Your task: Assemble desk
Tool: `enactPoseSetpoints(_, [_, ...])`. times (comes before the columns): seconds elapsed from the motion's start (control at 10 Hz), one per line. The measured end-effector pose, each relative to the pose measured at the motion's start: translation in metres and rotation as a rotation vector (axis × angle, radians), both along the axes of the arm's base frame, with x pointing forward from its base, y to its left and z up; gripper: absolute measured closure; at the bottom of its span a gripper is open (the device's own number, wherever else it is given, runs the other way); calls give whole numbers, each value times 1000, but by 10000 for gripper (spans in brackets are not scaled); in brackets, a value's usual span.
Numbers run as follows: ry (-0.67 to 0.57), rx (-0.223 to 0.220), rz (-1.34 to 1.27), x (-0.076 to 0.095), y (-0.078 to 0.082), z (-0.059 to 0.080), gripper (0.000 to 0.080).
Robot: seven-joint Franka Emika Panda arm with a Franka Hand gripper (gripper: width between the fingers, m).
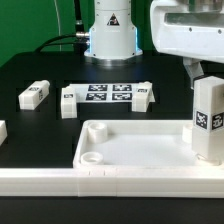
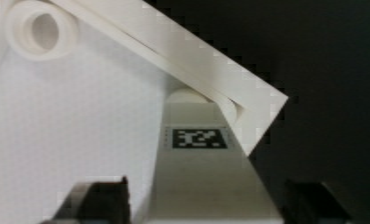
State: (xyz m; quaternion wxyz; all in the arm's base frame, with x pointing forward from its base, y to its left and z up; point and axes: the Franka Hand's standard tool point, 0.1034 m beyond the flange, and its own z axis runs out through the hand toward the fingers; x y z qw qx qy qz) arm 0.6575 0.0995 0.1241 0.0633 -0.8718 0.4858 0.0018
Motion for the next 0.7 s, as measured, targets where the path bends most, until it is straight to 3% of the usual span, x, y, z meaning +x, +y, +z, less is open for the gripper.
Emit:
enactPoseSetpoints(0.1, [-4,-4,54,0,-1,0,307])
enactPoseSetpoints(0.2, [-4,-10,124,-1,-3,-1,185])
enactPoseSetpoints(0.3, [-14,-18,261,-2,-3,-1,160])
enactPoseSetpoints(0.7, [-61,-38,704,1,3,0,151])
